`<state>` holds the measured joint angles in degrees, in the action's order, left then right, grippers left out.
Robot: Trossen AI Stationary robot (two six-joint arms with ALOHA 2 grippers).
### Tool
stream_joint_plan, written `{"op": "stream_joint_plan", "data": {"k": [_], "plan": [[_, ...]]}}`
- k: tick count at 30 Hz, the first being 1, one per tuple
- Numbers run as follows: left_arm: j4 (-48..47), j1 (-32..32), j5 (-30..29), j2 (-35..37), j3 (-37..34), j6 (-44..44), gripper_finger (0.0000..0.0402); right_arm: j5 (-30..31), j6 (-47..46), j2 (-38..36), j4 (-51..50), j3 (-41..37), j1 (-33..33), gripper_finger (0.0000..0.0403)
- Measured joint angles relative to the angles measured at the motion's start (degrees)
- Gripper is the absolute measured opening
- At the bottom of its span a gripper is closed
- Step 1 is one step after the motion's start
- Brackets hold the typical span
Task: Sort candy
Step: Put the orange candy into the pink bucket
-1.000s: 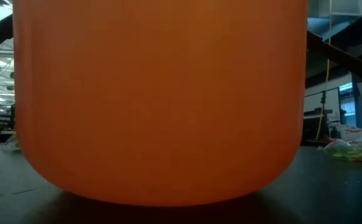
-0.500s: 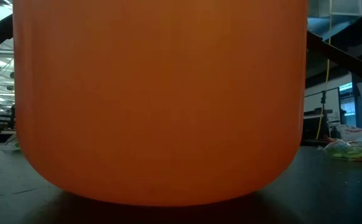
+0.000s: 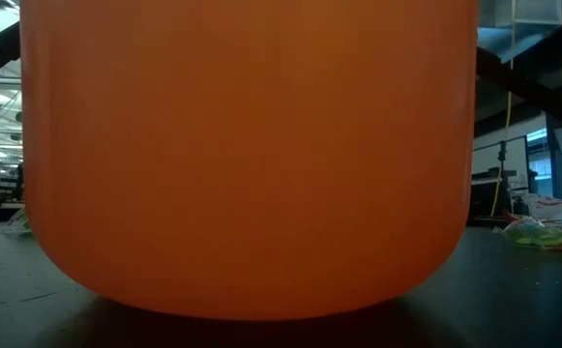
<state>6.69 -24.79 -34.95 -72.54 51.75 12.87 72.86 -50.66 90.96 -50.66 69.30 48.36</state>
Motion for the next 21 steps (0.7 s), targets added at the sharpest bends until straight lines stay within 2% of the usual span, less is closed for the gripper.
{"op": "stream_joint_plan", "data": {"k": [2,6,10,16,21], "plan": [[4.47,0.02,0.55,-1.91,0.00,-3.25,0.0101,-0.33,1.40,0.00,1.15,0.57,-1.58,0.0002],[12.78,0.35,5.07,-5.82,0.00,-10.09,0.0101,-5.16,7.06,0.00,6.26,0.57,-4.63,0.0001],[17.00,1.15,8.78,-9.15,0.00,-14.07,0.0101,-9.48,15.35,0.00,14.53,0.57,-7.40,0.0001],[17.81,2.21,11.99,-10.68,0.00,-14.54,0.0101,-17.71,29.45,0.00,29.46,0.57,-10.83,0.0001],[17.80,2.18,14.61,-10.76,0.00,-15.03,0.0101,-24.10,36.50,0.00,38.07,0.57,-13.35,0.0001]]}}
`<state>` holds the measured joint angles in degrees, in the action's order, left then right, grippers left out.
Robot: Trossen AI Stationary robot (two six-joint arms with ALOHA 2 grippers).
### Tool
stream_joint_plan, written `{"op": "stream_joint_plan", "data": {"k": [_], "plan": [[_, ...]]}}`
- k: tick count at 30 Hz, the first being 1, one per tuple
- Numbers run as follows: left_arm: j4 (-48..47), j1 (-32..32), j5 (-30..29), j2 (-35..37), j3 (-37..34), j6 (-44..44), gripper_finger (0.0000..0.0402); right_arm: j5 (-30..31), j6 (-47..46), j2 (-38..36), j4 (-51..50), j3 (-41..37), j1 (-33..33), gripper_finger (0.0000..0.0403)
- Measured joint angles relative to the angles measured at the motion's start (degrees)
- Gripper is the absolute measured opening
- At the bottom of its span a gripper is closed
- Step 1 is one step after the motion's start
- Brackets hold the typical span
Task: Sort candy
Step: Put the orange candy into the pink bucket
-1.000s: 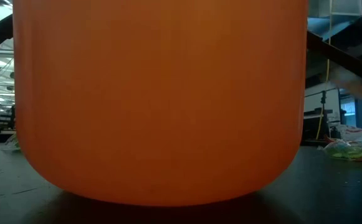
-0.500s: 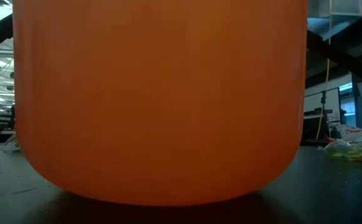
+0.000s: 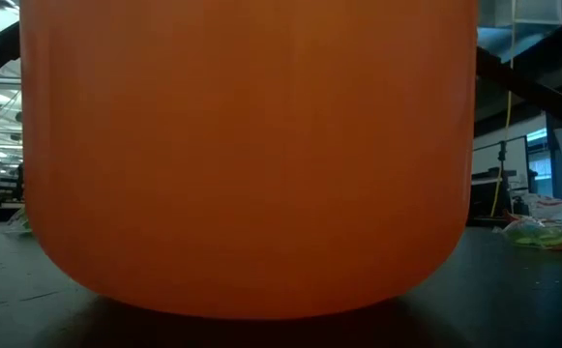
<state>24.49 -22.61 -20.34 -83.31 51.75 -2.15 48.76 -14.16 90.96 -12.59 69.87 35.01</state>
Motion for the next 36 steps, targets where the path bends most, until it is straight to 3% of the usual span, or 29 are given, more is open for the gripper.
{"op": "stream_joint_plan", "data": {"k": [8,13,27,36], "plan": [[-1.53,-0.02,0.61,0.02,0.00,-0.07,0.0101,-8.71,2.56,0.00,4.89,-0.07,-3.28,0.0001],[-2.07,-0.04,0.63,0.07,0.02,-0.04,0.0104,-9.40,2.68,0.00,5.50,-0.10,-3.63,0.0001],[-3.34,0.42,-5.50,-0.75,0.04,0.02,0.0217,-9.34,2.70,0.00,6.56,-0.11,-3.63,0.0000],[-2.85,1.67,-5.51,-4.54,0.02,0.15,0.0189,-9.32,2.96,0.00,5.93,-0.11,-3.63,0.0000]]}}
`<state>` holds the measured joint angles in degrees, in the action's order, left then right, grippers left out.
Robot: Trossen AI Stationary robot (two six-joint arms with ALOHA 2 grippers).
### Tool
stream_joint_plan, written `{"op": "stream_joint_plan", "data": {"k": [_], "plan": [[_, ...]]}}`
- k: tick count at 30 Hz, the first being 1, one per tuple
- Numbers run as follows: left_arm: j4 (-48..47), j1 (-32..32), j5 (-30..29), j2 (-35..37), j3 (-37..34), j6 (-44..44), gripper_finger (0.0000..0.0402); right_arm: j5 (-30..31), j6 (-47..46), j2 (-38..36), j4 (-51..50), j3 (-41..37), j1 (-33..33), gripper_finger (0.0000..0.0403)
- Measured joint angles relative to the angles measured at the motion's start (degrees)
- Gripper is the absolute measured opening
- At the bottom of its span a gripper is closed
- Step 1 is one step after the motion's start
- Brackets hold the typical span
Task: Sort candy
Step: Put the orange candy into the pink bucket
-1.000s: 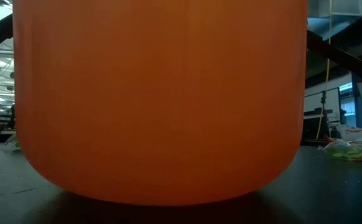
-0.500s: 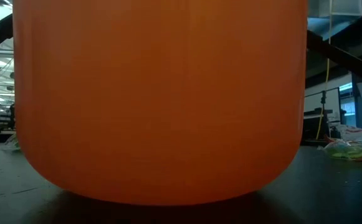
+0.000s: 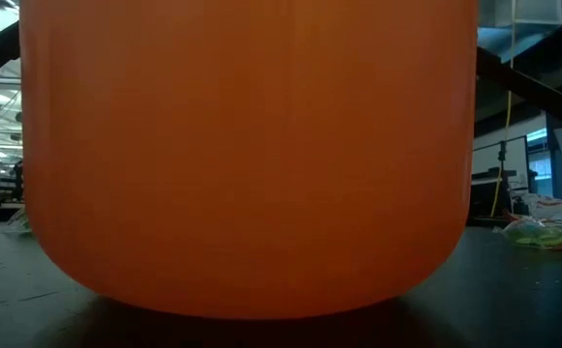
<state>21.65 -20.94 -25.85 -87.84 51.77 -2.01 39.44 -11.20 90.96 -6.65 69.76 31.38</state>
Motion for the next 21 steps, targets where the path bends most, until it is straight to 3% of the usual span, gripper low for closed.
{"op": "stream_joint_plan", "data": {"k": [10,14,17,21], "plan": [[1.39,0.21,0.30,-0.80,0.00,-0.09,0.0079,0.07,0.00,0.00,-0.44,0.02,-0.02,0.0000],[1.64,0.47,5.43,-0.80,0.00,0.09,0.0045,-0.01,0.00,-0.04,-0.46,0.02,0.00,0.0000],[1.64,0.58,9.53,-0.77,0.00,0.44,0.0042,-0.15,0.00,-0.04,-0.47,0.02,0.05,0.0001],[1.57,0.45,10.52,-0.76,0.00,1.35,0.0068,-0.02,0.00,-0.04,-0.66,0.04,-0.02,0.0001]]}}
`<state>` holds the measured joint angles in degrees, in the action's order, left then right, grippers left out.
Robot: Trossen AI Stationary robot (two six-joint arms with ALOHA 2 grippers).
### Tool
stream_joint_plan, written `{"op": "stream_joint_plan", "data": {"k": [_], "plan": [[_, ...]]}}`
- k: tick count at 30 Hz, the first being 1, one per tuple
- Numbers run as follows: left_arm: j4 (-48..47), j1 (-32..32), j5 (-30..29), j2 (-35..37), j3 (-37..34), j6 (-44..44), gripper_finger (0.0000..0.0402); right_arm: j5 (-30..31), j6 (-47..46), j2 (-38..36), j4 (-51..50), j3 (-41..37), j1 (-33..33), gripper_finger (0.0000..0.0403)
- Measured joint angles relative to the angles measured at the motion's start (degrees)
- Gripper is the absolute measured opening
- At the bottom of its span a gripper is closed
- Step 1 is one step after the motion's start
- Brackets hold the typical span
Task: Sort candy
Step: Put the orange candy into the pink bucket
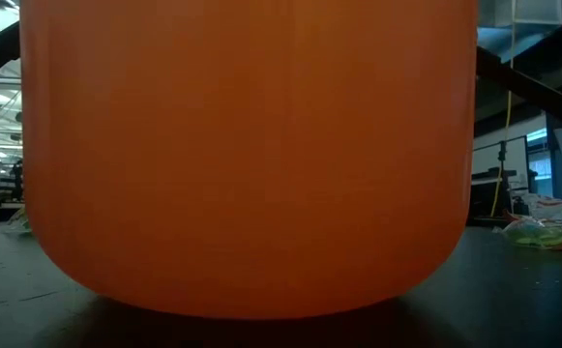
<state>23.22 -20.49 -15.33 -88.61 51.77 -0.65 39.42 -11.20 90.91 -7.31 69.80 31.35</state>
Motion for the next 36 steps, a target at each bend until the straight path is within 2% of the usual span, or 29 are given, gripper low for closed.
{"op": "stream_joint_plan", "data": {"k": [9,17,23,36], "plan": [[2.40,-0.04,-1.67,0.01,-0.02,0.06,0.0154,0.65,0.06,-0.02,0.04,0.04,-0.30,0.0001],[4.82,0.00,-4.03,0.14,0.00,0.03,0.0166,0.53,0.02,-0.02,-0.22,0.04,-0.40,0.0001],[4.63,-0.04,-4.66,0.12,0.00,-0.97,0.0140,0.49,0.00,-0.02,-0.75,0.04,-0.39,0.0001],[2.70,-0.04,-4.64,0.16,0.00,-2.82,0.0022,0.35,-0.52,0.00,-3.87,0.04,-0.37,0.0001]]}}
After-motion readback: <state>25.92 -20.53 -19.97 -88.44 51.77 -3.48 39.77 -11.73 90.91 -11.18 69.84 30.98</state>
